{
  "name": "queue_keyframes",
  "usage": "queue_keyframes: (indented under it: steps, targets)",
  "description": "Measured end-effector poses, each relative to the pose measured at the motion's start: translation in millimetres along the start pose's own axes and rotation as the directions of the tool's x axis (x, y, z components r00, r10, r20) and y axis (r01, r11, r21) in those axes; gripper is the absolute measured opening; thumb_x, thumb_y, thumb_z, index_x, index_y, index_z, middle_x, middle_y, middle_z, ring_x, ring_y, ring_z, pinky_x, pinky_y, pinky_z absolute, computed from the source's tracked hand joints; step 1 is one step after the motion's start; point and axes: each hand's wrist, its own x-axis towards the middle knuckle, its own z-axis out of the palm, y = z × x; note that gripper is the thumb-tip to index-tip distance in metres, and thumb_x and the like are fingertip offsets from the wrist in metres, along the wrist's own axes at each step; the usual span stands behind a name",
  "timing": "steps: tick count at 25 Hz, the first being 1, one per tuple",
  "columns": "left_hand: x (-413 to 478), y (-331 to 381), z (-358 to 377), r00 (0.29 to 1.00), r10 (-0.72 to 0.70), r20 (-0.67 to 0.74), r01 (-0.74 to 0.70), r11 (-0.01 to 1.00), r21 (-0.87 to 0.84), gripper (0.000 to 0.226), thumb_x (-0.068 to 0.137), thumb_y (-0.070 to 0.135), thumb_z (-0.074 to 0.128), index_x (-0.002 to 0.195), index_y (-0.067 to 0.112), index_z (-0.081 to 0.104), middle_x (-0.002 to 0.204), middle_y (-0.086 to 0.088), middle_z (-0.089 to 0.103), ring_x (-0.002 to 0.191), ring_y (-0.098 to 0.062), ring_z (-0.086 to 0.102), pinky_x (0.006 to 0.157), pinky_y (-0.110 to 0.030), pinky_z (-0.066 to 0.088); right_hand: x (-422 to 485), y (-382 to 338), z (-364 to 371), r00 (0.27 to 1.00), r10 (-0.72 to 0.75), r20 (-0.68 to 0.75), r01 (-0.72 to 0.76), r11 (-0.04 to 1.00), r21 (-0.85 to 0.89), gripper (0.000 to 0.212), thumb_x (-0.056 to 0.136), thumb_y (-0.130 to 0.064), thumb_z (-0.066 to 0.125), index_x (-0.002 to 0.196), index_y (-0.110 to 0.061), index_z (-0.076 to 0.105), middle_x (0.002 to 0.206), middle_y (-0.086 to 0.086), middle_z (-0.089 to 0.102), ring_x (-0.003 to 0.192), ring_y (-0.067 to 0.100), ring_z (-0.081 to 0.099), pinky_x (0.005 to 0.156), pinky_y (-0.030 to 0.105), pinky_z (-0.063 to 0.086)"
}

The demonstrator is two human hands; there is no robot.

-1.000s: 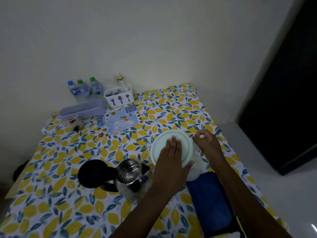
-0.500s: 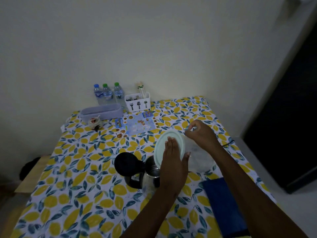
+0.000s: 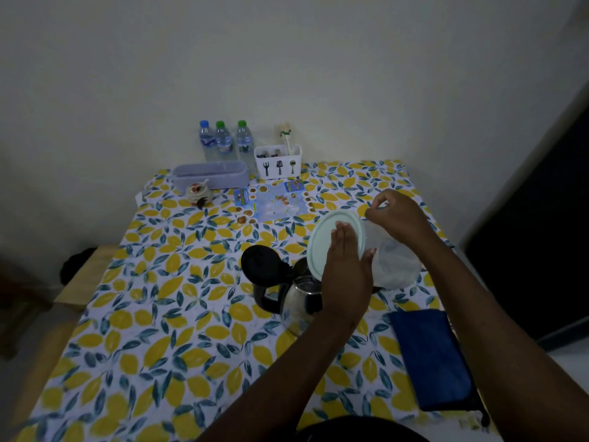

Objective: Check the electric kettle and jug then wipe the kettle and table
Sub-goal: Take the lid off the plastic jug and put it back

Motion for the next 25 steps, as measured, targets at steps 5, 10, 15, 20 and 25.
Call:
queue_keyframes:
  steps: [5, 10, 15, 20, 25]
  targets:
    - [0, 1, 0, 0.999, 0.004, -0.035, -0.005, 0.999, -0.034, 0.067, 0.098, 0.043, 0.041, 0.15, 0.01, 0.016, 0.161, -0.004, 0.016, 0.149, -0.014, 0.012, 0.121, -0.035, 0.023, -1, -7, -3, 1.0, 0.004, -0.003, -0.004, 0.999, -0.045, 0.017, 0.073, -0.034, 0.067, 0.084, -0.023, 0.06, 0.087, -0.003, 0.062, 0.082, 0.022, 0.06, 0.069, 0.035, 0.045]
    - [-2, 4, 1, 0.999, -0.015, -0.051, 0.013, 0.999, -0.046, 0.071, 0.094, 0.051, 0.034, 0.15, 0.01, 0.017, 0.161, -0.004, 0.018, 0.148, -0.015, 0.015, 0.12, -0.036, 0.024, -2, -12, -5, 1.0, -0.002, -0.005, 0.002, 0.997, -0.081, 0.016, 0.073, -0.036, 0.066, 0.08, -0.024, 0.058, 0.092, -0.004, 0.062, 0.082, 0.022, 0.06, 0.066, 0.033, 0.042]
    - [-4, 4, 3, 0.997, -0.003, -0.081, 0.0, 0.999, -0.045, 0.064, 0.099, 0.037, 0.046, 0.15, 0.01, 0.019, 0.16, -0.005, 0.02, 0.148, -0.015, 0.015, 0.12, -0.032, 0.023, -4, -13, -7, 1.0, -0.011, 0.009, 0.011, 0.996, -0.087, 0.015, 0.071, -0.035, 0.066, 0.076, -0.026, 0.055, 0.097, -0.006, 0.06, 0.082, 0.021, 0.06, 0.064, 0.032, 0.04]
    - [-5, 4, 2, 0.996, -0.004, -0.089, 0.001, 0.999, -0.037, 0.063, 0.099, 0.037, 0.046, 0.15, 0.011, 0.019, 0.16, -0.004, 0.02, 0.148, -0.014, 0.015, 0.12, -0.03, 0.021, -6, -15, -8, 1.0, -0.017, 0.008, 0.017, 0.996, -0.091, 0.016, 0.072, -0.036, 0.067, 0.079, -0.025, 0.057, 0.096, -0.006, 0.06, 0.081, 0.021, 0.059, 0.064, 0.032, 0.038]
    - [-10, 5, 2, 0.996, -0.008, -0.089, 0.004, 0.999, -0.046, 0.063, 0.099, 0.037, 0.045, 0.15, 0.012, 0.018, 0.161, -0.002, 0.019, 0.148, -0.012, 0.015, 0.12, -0.031, 0.021, -9, -13, -8, 1.0, -0.022, 0.009, 0.023, 0.994, -0.106, 0.018, 0.073, -0.037, 0.066, 0.081, -0.023, 0.057, 0.096, -0.005, 0.06, 0.085, 0.022, 0.059, 0.065, 0.031, 0.037]
